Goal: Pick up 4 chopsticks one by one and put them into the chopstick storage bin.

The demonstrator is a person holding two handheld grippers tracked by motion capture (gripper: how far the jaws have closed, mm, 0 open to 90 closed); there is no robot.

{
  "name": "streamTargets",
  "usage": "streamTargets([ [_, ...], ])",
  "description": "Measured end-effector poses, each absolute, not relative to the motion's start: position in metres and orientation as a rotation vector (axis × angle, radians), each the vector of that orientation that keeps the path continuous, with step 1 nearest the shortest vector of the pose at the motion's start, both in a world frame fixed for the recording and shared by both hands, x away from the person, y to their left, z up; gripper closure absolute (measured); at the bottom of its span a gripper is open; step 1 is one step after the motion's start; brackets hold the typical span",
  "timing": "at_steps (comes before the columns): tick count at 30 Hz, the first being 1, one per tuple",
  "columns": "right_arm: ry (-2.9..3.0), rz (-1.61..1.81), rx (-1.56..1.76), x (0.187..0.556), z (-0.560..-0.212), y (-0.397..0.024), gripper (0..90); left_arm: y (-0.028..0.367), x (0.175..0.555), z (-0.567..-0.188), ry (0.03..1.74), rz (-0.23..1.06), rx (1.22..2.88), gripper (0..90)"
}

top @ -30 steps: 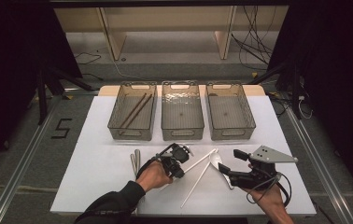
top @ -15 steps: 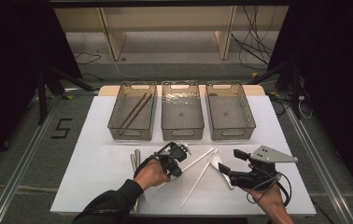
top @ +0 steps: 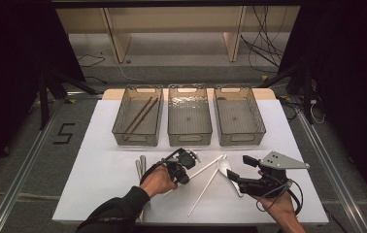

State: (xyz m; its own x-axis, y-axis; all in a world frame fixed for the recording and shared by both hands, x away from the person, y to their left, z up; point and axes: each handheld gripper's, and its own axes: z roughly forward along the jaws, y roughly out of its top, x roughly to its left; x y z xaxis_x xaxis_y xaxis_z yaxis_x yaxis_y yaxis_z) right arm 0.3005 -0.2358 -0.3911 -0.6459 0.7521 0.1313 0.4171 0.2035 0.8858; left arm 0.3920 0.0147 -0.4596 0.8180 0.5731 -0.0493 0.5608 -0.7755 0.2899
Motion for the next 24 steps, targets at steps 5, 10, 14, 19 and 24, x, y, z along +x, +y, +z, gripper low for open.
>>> streamTargets([
  [5, 2.153, 1.420, 1.096, 0.300, -0.391, -0.236, 25.6, 0.018, 0.393, -0.458, 0.867, 0.051, 2.687, 85.6],
  [10, 2.152, 1.422, 1.094, 0.301, -0.391, -0.236, 25.7, 0.024, 0.396, -0.447, 0.860, 0.058, 2.655, 85.5],
  [14, 2.152, 1.422, 1.094, 0.300, -0.391, -0.236, 25.7, 0.027, 0.397, -0.441, 0.860, 0.046, 2.639, 85.5],
  [19, 2.151, 1.423, 1.095, 0.301, -0.391, -0.236, 25.6, 0.033, 0.397, -0.429, 0.856, 0.058, 2.602, 85.5],
  [24, 2.151, 1.423, 1.094, 0.301, -0.391, -0.237, 25.7, 0.040, 0.398, -0.411, 0.835, 0.063, 2.553, 85.5],
])
